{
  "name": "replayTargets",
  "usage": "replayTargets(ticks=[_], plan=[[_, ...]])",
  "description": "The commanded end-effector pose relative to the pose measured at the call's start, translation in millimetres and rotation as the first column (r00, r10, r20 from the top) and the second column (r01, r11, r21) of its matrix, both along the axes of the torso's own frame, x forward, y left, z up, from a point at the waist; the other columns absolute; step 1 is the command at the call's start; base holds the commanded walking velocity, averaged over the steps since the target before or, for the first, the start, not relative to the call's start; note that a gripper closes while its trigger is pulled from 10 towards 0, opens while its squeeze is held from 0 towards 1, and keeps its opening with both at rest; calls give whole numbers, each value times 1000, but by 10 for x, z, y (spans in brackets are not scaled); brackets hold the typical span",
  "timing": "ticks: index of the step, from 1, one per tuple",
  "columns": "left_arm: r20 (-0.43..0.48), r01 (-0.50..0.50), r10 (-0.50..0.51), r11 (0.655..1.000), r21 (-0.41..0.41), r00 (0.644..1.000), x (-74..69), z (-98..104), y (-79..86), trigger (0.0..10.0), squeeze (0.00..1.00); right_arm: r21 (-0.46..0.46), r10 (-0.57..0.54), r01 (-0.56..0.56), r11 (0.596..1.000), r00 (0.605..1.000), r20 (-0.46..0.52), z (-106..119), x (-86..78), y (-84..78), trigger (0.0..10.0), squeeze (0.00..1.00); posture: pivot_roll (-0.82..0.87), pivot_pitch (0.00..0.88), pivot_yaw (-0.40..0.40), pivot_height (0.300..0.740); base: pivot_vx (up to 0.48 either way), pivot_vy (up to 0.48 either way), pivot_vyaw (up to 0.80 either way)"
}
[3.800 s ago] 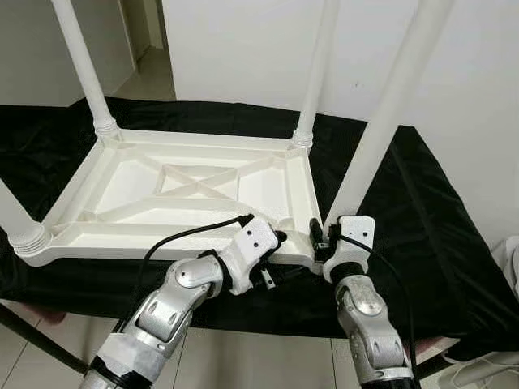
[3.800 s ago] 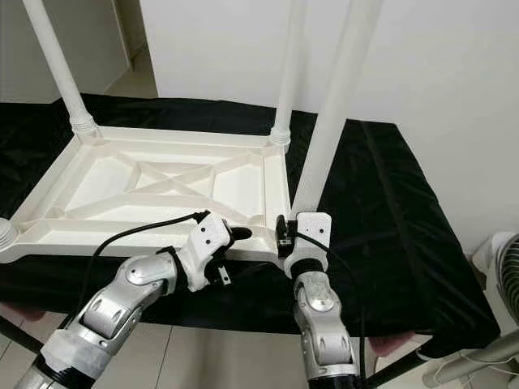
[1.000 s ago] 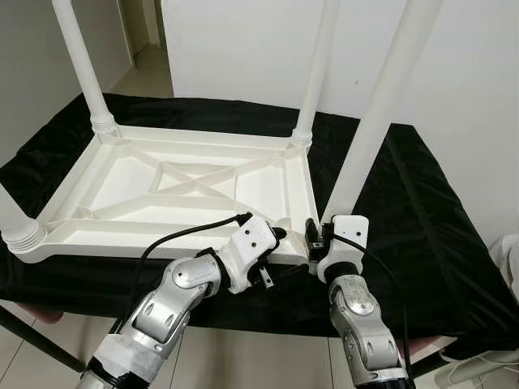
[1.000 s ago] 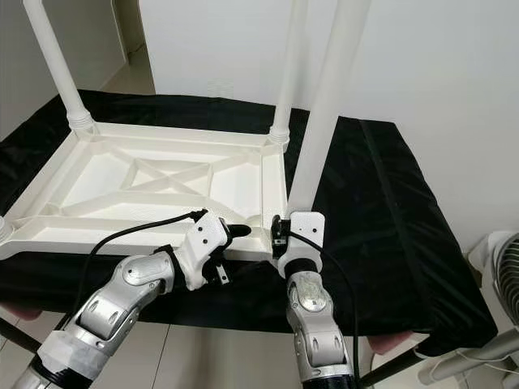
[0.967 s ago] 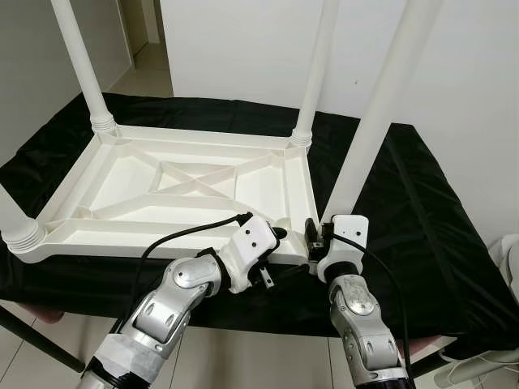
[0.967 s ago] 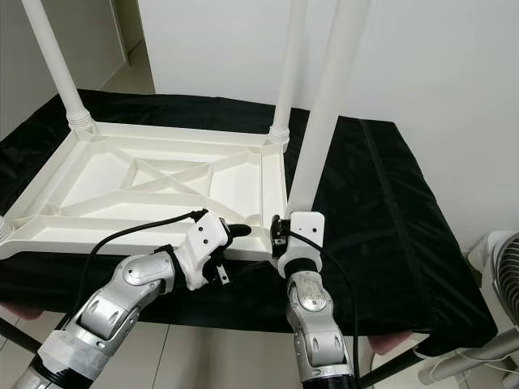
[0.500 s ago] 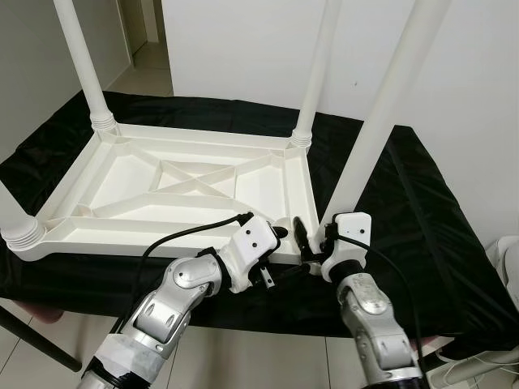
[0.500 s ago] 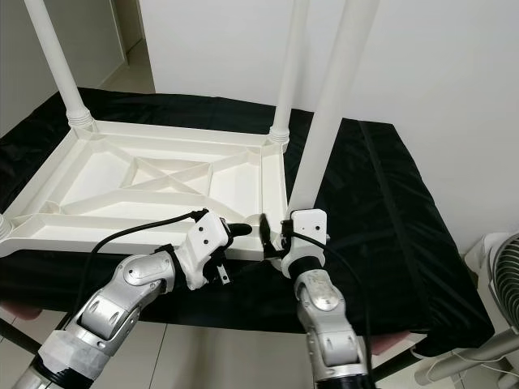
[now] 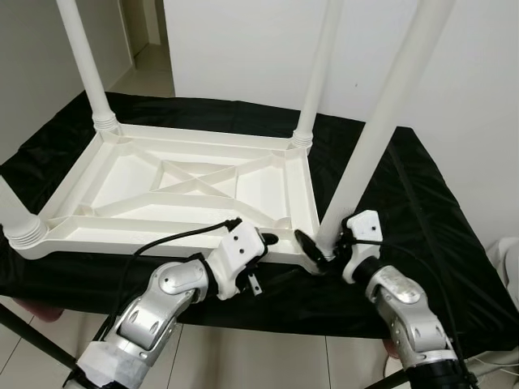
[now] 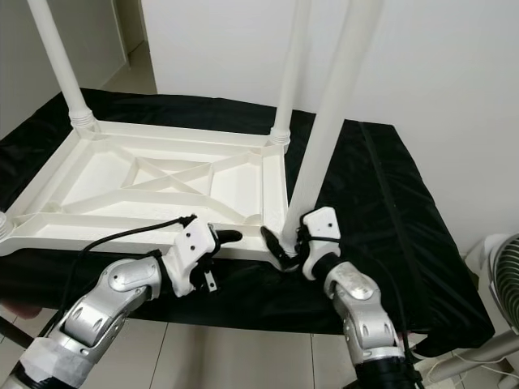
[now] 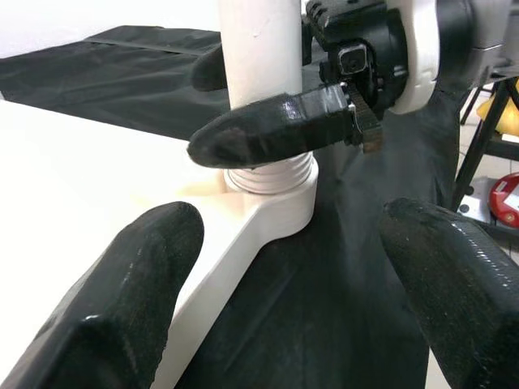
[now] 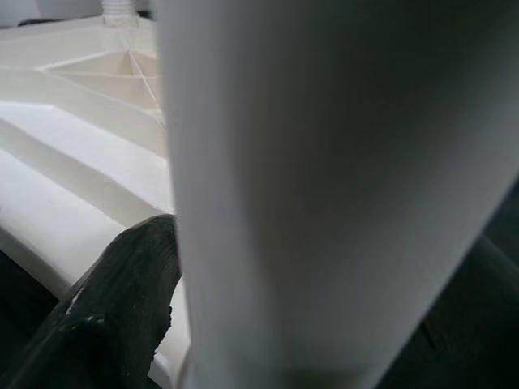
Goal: Building children table
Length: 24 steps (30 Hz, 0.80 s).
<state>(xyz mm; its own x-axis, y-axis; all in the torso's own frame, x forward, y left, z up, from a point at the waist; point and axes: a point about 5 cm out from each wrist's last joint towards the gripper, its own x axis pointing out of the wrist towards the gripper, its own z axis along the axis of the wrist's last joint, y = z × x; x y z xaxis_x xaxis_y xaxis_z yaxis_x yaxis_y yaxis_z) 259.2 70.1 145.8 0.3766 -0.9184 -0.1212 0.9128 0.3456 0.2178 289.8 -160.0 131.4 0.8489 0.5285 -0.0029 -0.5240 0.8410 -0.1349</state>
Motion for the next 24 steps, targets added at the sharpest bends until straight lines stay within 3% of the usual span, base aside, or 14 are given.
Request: replayTargets(ticks=[1, 8, 9, 10, 21, 22, 24], plan=[[-18, 100, -99, 995, 16, 995, -61, 3, -8, 10000, 0, 2, 11, -11, 1000, 1000, -14, -37, 5, -39, 10000, 0, -87, 0, -57, 740, 0, 0, 0], [-38, 131, -130, 991, 30, 991, -97, -3, 26, 10000, 0, -12, 45, -45, 999, 999, -23, -68, 24, -71, 10000, 0, -85, 0, -54, 740, 0, 0, 0], [-40, 138, -137, 990, 32, 990, -110, -6, 31, 10000, 0, -22, 65, -65, 998, 998, -24, -84, 26, -73, 1922, 0, -85, 0, -54, 740, 0, 0, 0], [-38, 139, -138, 990, 34, 990, -116, -8, 31, 10000, 0, -18, 89, -89, 996, 996, -23, -93, 19, -66, 0, 0, -85, 0, -54, 740, 0, 0, 0], [-33, 123, -122, 992, 35, 992, -108, 6, 20, 10000, 0, -7, 109, -109, 994, 994, -21, -110, 31, -82, 0, 0, -84, 0, -55, 740, 0, 0, 0], [-32, 119, -118, 992, 33, 993, -104, 7, 12, 10000, 0, -10, 98, -98, 995, 995, -22, -120, 35, -82, 10000, 0, -84, 0, -58, 740, 0, 0, 0], [-26, 109, -108, 994, 32, 994, -91, 10, -5, 10000, 0, -4, 68, -68, 998, 997, -32, -141, 47, -77, 10000, 0, -84, 0, -62, 740, 0, 0, 0]])
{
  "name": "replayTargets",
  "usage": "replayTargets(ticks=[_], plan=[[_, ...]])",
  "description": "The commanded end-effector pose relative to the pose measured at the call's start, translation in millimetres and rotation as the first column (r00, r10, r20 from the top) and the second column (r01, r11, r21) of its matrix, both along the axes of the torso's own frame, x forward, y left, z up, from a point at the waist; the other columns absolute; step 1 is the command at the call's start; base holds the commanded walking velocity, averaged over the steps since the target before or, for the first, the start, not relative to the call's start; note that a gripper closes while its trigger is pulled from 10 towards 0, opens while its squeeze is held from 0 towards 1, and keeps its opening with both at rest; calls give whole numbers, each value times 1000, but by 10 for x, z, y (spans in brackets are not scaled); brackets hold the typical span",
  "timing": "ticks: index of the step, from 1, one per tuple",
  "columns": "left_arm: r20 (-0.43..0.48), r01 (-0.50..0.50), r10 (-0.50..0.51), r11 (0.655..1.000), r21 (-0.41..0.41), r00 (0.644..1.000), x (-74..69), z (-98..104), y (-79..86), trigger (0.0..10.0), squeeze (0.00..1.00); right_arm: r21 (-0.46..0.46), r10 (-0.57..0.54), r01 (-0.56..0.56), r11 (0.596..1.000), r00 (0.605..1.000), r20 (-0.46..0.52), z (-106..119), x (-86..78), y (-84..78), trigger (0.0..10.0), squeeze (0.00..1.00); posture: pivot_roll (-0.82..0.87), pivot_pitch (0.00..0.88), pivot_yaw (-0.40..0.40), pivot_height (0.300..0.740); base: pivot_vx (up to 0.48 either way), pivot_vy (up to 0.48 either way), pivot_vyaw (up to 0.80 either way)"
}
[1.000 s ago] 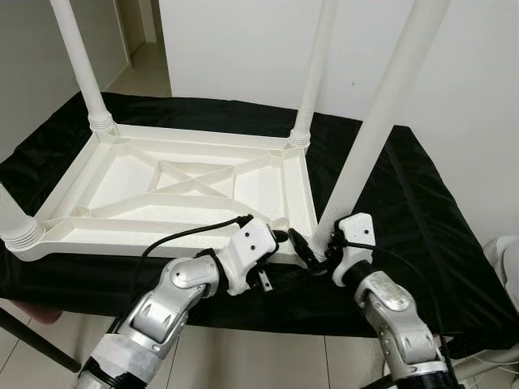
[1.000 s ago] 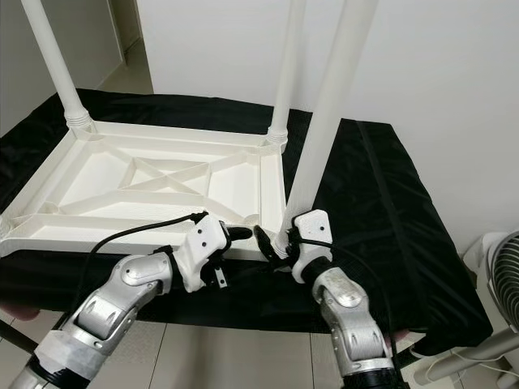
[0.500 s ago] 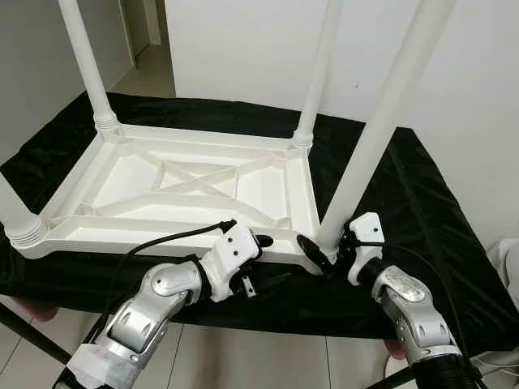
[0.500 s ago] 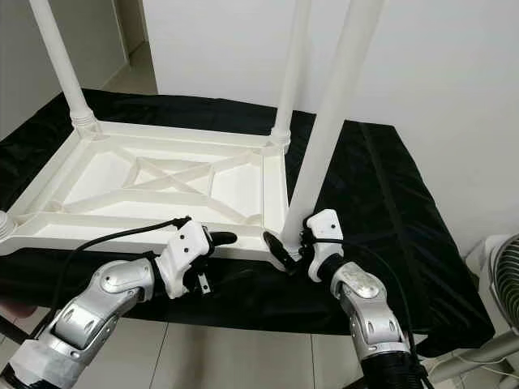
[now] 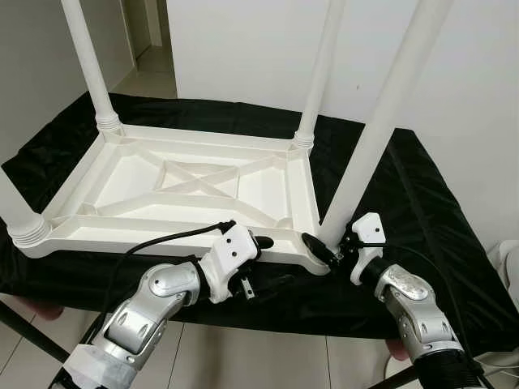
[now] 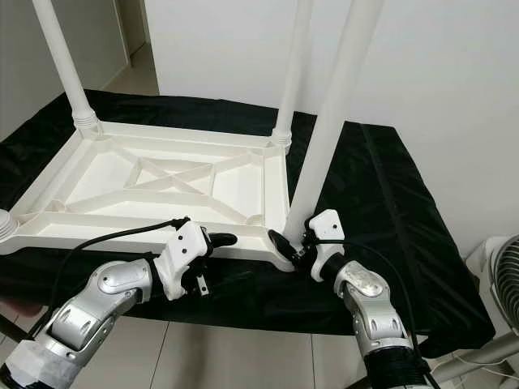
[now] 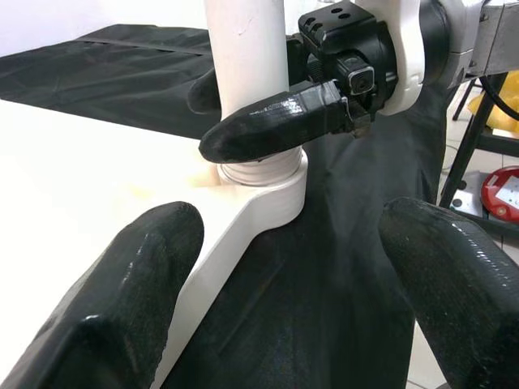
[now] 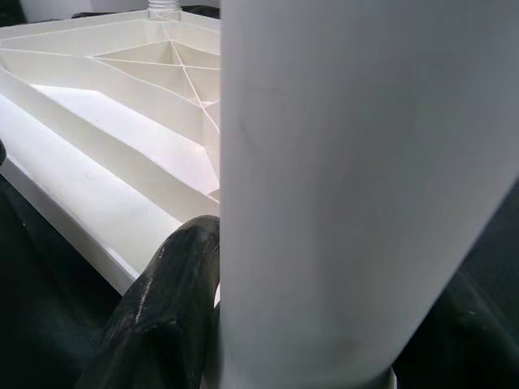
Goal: Building children table
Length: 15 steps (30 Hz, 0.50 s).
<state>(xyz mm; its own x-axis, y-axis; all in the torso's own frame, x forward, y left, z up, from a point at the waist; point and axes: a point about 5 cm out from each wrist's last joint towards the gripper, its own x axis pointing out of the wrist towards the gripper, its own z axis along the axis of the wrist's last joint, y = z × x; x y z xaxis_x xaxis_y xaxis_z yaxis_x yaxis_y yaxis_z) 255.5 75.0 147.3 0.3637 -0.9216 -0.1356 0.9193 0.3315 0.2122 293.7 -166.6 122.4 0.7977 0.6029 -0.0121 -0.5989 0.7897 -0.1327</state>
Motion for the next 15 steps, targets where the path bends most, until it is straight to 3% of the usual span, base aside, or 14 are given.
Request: replayTargets(ticks=[1, 4, 6, 9, 10, 12, 13, 15], plan=[[-16, 96, -96, 995, 20, 995, -54, -5, -55, 10000, 0, -3, -23, 23, 1000, 999, -23, -51, 8, -10, 10000, 0, -84, 0, -62, 740, 0, 0, 0], [-11, 87, -87, 996, 16, 996, -42, 0, -71, 10000, 0, 7, -79, 80, 997, 997, -20, -55, 27, 17, 10000, 0, -85, 0, -64, 740, 0, 0, 0], [-10, 81, -81, 997, 10, 997, -39, 4, -86, 10000, 0, -4, -191, 191, 982, 981, -33, -92, 58, 47, 10000, 0, -84, 0, -67, 740, 0, 0, 0], [-11, 81, -81, 997, 8, 997, -40, 5, -91, 10000, 0, 4, -226, 226, 974, 974, -31, -97, 59, 69, 10000, 0, -84, 0, -67, 740, 0, 0, 0], [-10, 74, -74, 997, 0, 997, -22, 16, -98, 10000, 0, 67, -304, 308, 949, 950, -71, -132, 38, 138, 10000, 0, -82, 0, -65, 740, 0, 0, 0], [-9, 70, -70, 998, -3, 998, -11, 22, -99, 10000, 0, 86, -338, 345, 935, 937, -89, -147, 31, 157, 10000, 0, -82, 0, -65, 740, 0, 0, 0], [-8, 66, -66, 998, -4, 998, -1, 28, -95, 10000, 0, 116, -398, 412, 904, 909, -123, -161, 23, 175, 10000, 0, -81, 0, -66, 740, 0, 0, 0], [-8, 66, -66, 998, -4, 998, -1, 28, -95, 10000, 0, 116, -398, 412, 904, 909, -123, -161, 23, 175, 10000, 0, -81, 0, -66, 740, 0, 0, 0]])
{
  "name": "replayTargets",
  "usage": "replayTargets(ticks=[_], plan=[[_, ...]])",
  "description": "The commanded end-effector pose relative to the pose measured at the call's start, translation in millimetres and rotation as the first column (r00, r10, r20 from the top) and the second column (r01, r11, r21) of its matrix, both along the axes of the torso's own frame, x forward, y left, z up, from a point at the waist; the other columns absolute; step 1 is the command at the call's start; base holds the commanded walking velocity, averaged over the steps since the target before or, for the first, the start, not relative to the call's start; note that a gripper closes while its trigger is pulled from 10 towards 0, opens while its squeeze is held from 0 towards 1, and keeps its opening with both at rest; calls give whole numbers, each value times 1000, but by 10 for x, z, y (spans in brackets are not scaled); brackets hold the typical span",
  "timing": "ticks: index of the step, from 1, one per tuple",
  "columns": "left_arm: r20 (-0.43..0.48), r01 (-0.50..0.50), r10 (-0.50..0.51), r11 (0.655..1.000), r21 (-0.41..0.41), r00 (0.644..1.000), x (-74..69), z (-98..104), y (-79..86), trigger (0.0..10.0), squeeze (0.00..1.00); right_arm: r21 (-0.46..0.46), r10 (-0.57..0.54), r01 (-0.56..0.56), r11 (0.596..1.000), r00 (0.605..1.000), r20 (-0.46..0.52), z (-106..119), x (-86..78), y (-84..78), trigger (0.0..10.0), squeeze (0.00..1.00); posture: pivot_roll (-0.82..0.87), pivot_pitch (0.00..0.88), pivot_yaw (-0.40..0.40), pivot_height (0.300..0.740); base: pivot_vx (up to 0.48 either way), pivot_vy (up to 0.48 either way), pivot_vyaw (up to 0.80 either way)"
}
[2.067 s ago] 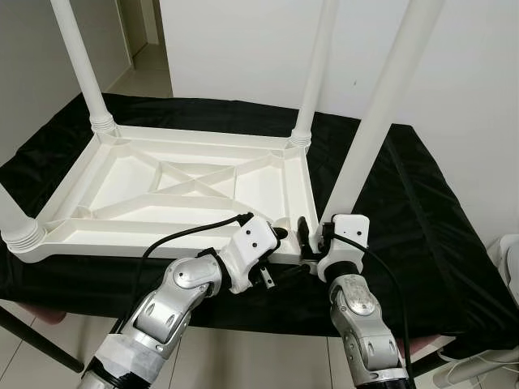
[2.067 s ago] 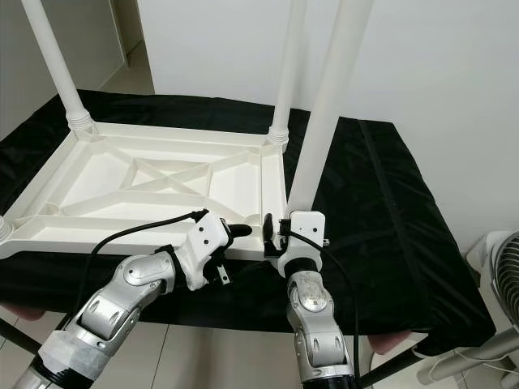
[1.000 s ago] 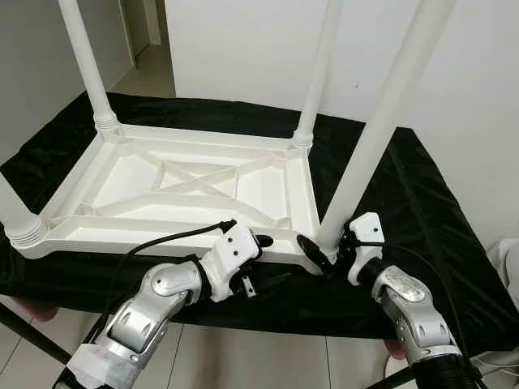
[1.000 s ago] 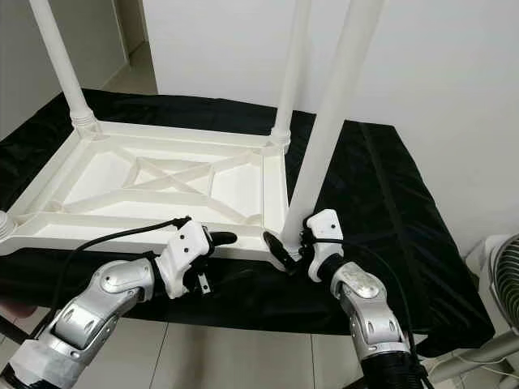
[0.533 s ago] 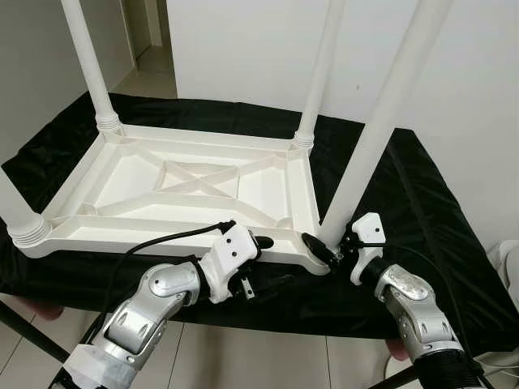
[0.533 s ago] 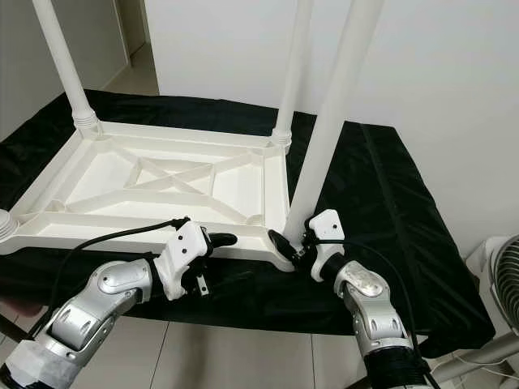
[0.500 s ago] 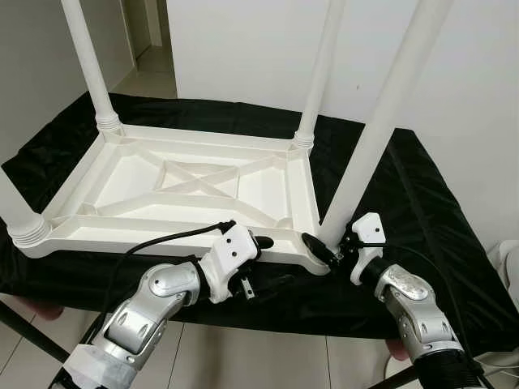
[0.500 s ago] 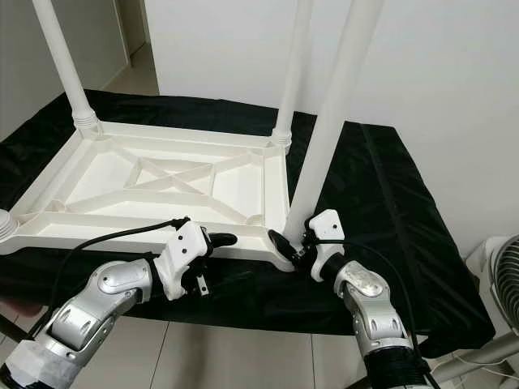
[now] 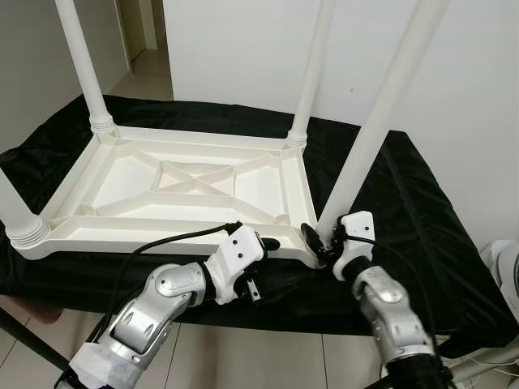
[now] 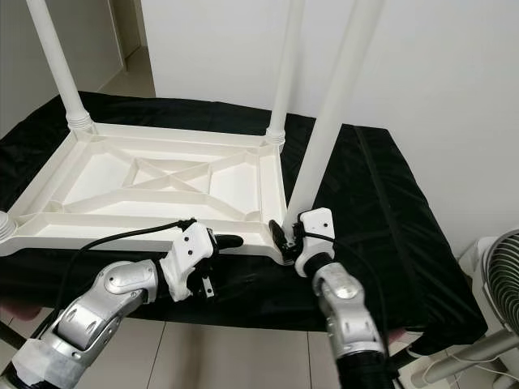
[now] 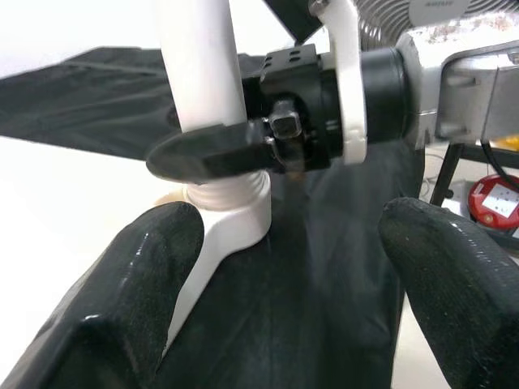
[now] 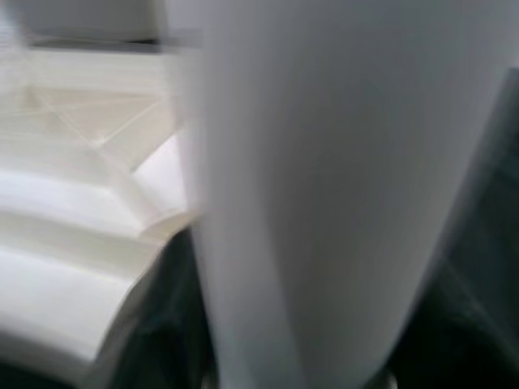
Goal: Building children table
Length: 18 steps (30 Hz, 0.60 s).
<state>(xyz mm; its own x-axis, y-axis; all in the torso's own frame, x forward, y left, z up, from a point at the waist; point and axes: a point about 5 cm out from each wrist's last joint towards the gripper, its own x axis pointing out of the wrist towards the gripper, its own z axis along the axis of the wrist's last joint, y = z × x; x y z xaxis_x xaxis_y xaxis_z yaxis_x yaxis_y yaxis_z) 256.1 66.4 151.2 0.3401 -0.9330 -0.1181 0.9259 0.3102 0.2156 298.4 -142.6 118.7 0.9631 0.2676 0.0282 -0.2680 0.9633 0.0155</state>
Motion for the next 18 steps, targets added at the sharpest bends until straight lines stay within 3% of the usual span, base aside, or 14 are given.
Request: replayTargets(ticks=[1, 7, 9, 18], plan=[[-15, 38, -38, 999, 12, 999, -3, -8, -4, 10000, 0, 25, -83, 86, 996, 992, -99, -142, -42, -32, 10000, 0, -81, 0, -66, 740, 0, 0, 0], [-9, 34, -34, 999, 13, 999, 14, 0, 7, 10000, 0, 73, -329, 340, 938, 936, -124, -115, -146, 141, 10000, 0, -81, 0, -63, 740, 0, 0, 0], [-9, 32, -32, 999, 12, 999, 23, 2, 10, 10000, 0, 96, -306, 318, 943, 944, -126, -81, -172, 290, 10000, 0, -81, 0, -63, 740, 0, 0, 0], [-4, 39, -39, 999, 17, 999, 42, 4, 5, 10000, 0, 82, -319, 326, 942, 944, -90, -17, -194, 157, 10000, 0, -92, 0, -58, 740, 0, 0, 0]])
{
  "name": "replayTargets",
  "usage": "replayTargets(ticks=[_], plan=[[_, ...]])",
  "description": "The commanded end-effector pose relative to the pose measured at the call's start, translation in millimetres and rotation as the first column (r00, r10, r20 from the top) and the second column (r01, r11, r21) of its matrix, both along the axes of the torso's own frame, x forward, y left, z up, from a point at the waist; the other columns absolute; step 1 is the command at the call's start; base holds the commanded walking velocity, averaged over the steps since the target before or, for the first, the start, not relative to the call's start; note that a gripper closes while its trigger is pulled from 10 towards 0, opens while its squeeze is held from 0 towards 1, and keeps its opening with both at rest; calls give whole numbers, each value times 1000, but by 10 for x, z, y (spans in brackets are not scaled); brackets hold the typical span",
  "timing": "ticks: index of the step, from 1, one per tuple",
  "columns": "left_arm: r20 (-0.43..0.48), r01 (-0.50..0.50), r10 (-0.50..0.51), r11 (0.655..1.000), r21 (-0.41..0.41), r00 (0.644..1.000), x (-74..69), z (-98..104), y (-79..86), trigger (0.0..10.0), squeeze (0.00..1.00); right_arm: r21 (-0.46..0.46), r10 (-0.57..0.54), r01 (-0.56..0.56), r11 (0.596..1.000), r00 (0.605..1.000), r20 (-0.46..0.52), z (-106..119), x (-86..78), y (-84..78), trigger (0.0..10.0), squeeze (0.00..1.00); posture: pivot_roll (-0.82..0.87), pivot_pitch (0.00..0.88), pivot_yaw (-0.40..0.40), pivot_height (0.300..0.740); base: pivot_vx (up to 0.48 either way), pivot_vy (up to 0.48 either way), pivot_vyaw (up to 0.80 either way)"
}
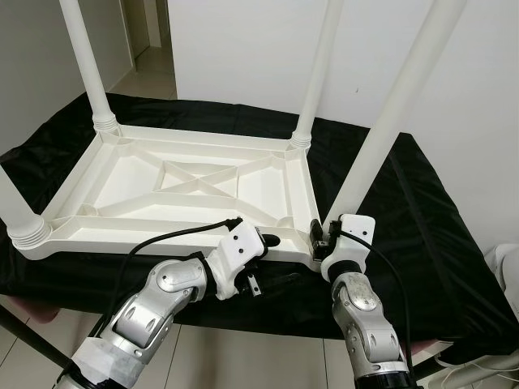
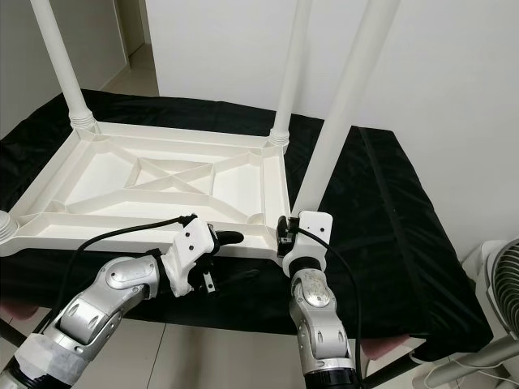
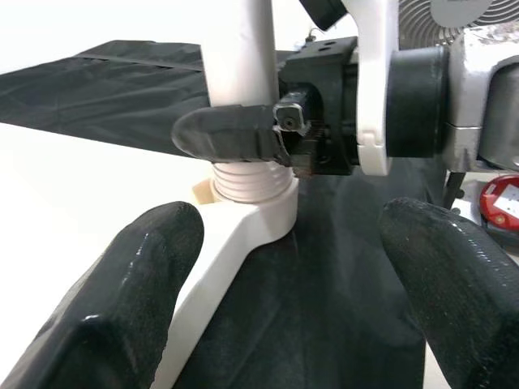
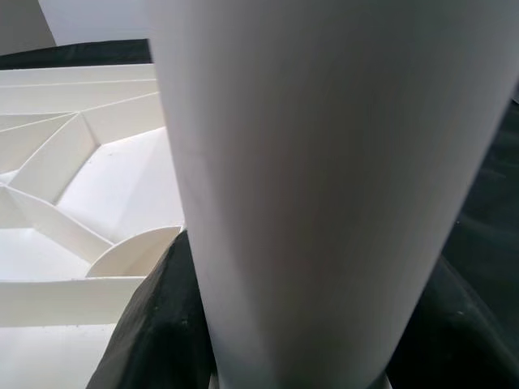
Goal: Building children table
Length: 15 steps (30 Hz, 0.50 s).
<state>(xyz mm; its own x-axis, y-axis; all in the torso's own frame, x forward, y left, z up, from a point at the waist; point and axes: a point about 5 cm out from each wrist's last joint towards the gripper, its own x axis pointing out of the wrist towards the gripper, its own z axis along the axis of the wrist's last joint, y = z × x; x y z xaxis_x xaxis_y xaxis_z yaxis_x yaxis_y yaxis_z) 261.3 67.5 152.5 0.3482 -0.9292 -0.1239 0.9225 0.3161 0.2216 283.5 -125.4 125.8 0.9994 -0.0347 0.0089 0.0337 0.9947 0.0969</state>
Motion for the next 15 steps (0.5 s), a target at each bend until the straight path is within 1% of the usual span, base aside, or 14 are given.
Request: replayTargets(ticks=[1, 2, 3, 5, 7, 8, 9, 10, 11, 13, 14, 15], plan=[[-8, 47, -47, 999, 9, 999, -9, -8, -7, 10000, 0, 23, -23, 24, 999, 999, -45, -87, -45, -14, 10000, 0, -92, 0, -58, 740, 0, 0, 0], [-8, 47, -47, 999, 9, 999, -5, -6, -5, 10000, 0, 19, -17, 18, 1000, 999, -42, -80, -50, -11, 10000, 0, -92, 0, -57, 740, 0, 0, 0], [-3, 42, -42, 999, 6, 999, 10, 5, -2, 10000, 0, -5, 12, -12, 1000, 1000, -20, -58, -34, -85, 10000, 1000, -90, 0, -55, 740, 0, 0, 0], [-2, 41, -41, 999, 5, 999, 13, 9, -2, 10000, 0, -18, 22, -22, 1000, 1000, -16, -52, -26, -115, 10000, 1000, -90, 0, -55, 740, 0, 0, 0], [1, 42, -42, 999, 4, 999, 10, 10, -7, 10000, 0, -51, 86, -86, 995, 996, -3, -48, -9, -156, 10000, 1000, -91, 0, -57, 740, 0, 0, 0], [1, 42, -42, 999, 4, 999, 10, 10, -7, 10000, 0, -51, 86, -86, 995, 996, -3, -48, -9, -156, 10000, 1000, -91, 0, -57, 740, 0, 0, 0], [1, 42, -42, 999, 2, 999, 8, 9, -12, 10000, 0, -53, 158, -158, 986, 987, -4, -43, 3, -181, 10000, 918, -91, 0, -57, 740, 0, 0, 0], [1, 42, -42, 999, 2, 999, 8, 9, -12, 10000, 0, -53, 158, -158, 986, 987, -4, -43, 3, -181, 10000, 918, -91, 0, -57, 740, 0, 0, 0], [0, 42, -42, 999, 1, 999, 8, 10, -17, 10000, 0, -72, 190, -190, 979, 982, 0, -31, 13, -204, 10000, 0, -91, 0, -57, 740, 0, 0, 0], [-1, 43, -43, 999, 0, 999, 8, 10, -20, 10000, 0, -87, 211, -210, 974, 977, 2, -23, 20, -220, 10000, 0, -91, 0, -57, 740, 0, 0, 0], [-4, 51, -51, 999, -1, 999, -7, 5, -35, 10000, 0, -126, 285, -281, 951, 958, 16, 16, 36, -234, 10000, 0, -96, 0, -52, 740, 0, 0, 0], [-6, 58, -58, 998, -2, 998, -18, 2, -45, 10000, 0, -154, 336, -329, 932, 942, 22, 43, 45, -243, 10000, 0, -96, 0, -52, 740, 0, 0, 0]])
